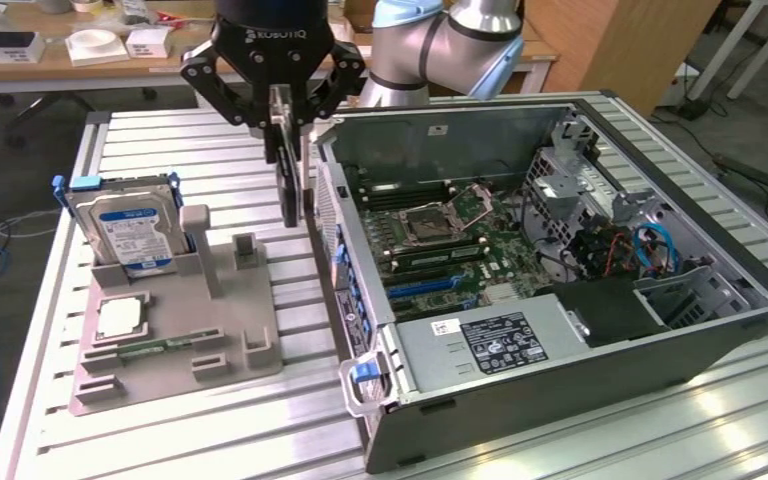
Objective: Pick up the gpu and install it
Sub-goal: 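Pick up the gpu and move the gpu toward the slot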
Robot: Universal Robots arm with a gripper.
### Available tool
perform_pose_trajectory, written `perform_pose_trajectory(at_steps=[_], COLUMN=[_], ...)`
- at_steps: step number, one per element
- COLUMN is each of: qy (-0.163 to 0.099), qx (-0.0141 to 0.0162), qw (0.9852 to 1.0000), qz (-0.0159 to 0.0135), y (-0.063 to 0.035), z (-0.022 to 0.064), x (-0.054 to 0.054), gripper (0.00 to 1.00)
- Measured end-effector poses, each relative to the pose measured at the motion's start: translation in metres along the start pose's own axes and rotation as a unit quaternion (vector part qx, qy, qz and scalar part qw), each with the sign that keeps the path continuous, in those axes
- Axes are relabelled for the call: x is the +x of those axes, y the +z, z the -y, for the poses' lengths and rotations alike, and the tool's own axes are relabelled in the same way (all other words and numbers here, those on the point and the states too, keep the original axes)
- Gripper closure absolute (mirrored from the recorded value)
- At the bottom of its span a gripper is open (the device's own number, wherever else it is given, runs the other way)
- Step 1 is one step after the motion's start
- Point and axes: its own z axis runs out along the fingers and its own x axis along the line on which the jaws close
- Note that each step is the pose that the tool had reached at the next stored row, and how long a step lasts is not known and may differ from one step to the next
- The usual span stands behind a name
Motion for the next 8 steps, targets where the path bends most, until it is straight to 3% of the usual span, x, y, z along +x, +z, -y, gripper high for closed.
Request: perform_pose_trajectory(at_steps=[8], qy=[0.0], qx=[0.0], qw=[1.0], qz=[0.0], y=[0.0001], z=[0.0], x=[-0.007], gripper=[0.74])
